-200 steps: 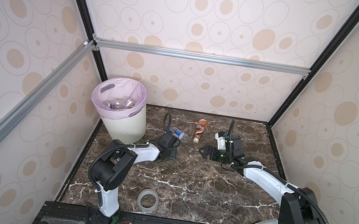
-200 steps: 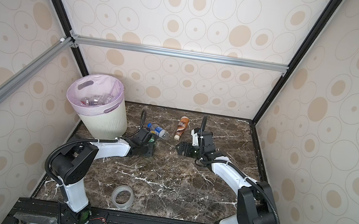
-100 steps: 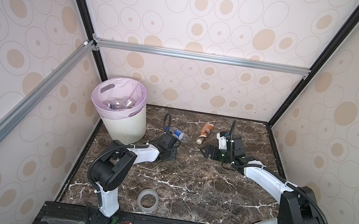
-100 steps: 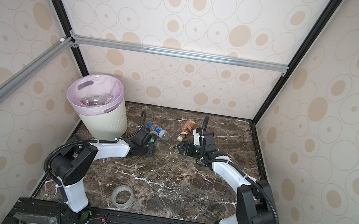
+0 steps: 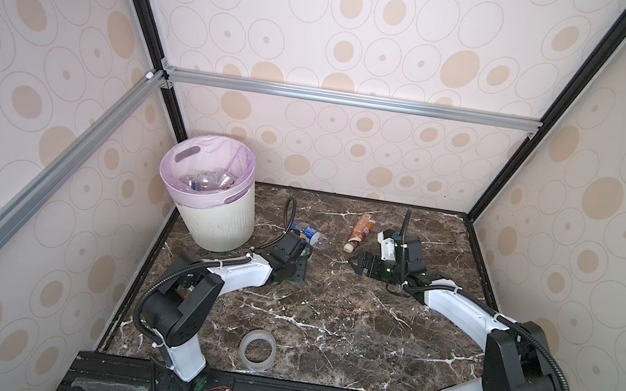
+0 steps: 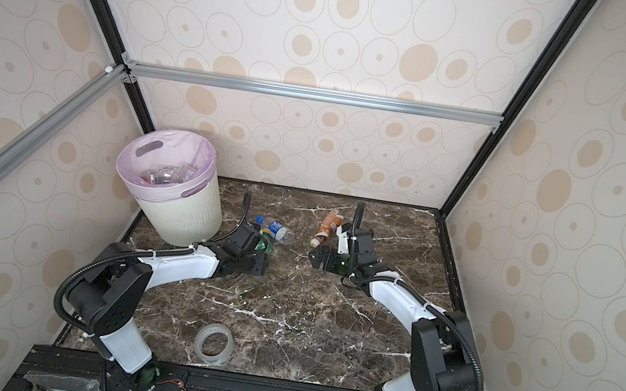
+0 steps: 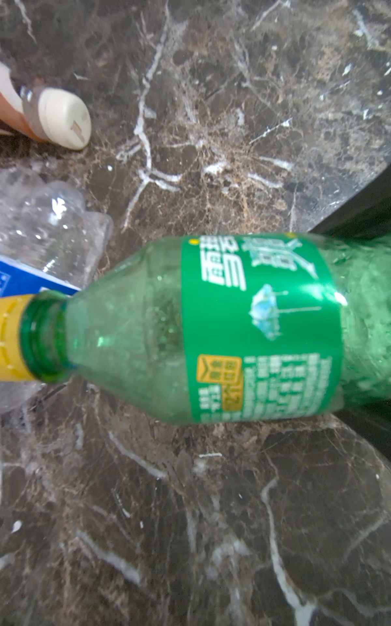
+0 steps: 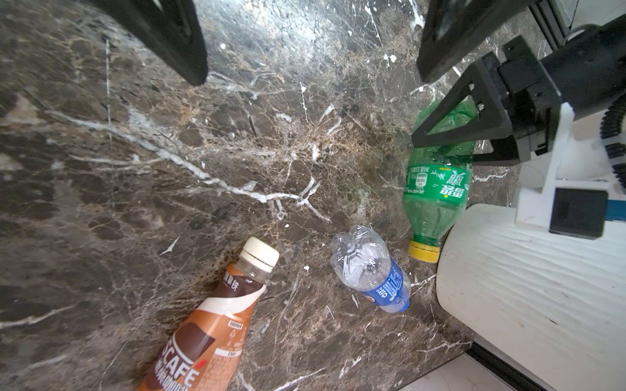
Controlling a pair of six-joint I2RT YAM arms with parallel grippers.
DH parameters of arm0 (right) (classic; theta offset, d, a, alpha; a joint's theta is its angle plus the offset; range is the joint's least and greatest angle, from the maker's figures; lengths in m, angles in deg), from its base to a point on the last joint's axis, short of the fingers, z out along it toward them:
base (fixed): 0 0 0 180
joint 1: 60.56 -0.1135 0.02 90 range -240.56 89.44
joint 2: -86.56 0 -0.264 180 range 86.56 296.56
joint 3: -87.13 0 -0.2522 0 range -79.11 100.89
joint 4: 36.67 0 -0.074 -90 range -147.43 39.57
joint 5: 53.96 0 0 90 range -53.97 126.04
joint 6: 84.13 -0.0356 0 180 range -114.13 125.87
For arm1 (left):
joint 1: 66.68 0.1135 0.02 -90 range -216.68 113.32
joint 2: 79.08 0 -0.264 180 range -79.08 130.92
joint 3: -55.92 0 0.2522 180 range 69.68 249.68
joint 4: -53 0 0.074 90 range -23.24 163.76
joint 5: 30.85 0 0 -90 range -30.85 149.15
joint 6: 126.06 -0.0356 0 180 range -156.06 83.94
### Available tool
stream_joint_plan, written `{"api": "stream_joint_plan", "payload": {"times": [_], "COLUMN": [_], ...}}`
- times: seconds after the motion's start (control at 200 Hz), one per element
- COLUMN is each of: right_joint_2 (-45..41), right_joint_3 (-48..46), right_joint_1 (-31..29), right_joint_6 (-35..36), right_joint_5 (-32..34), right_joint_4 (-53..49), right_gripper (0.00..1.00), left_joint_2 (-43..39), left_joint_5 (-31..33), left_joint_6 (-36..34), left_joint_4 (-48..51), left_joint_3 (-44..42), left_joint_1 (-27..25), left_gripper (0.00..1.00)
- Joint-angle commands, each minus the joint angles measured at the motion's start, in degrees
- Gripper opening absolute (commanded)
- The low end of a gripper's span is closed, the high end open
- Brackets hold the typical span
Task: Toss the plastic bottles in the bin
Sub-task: 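Lift the green soda bottle over the bin with left gripper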
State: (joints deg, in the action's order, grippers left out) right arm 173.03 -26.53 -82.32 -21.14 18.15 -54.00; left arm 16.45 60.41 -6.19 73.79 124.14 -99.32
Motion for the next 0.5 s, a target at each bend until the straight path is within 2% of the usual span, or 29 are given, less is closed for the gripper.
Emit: {"api": "stream_joint_plan", "payload": {"times": [0.0, 0.255, 0.495], "right_joint_2": [0.6, -0.7, -1.6], "right_joint_3": [0.7, 6.4, 16.4], "right_joint_1": [0.2, -0.3, -4.7], "right_joint_6": [0.2, 0.7, 6.3], "right_joint_5": [-1.1, -2.2, 0.6], "right_joint_4": [0.1, -0.2, -2.0], "right_gripper": [1.00, 1.00, 1.00], "left_joint_2": [-2.4, -8.1, -11.3], "left_joint_5": [0.2, 3.9, 9.3], "left_joint_6": [-2.7, -7.5, -12.4], "left_joint_4": [3.0, 8.3, 15.0], "left_joint_3": [3.0, 11.1, 23.4], "left_joint_1": [-0.5, -0.2, 2.2], "left_gripper": [0.47, 0.50, 0.55]}}
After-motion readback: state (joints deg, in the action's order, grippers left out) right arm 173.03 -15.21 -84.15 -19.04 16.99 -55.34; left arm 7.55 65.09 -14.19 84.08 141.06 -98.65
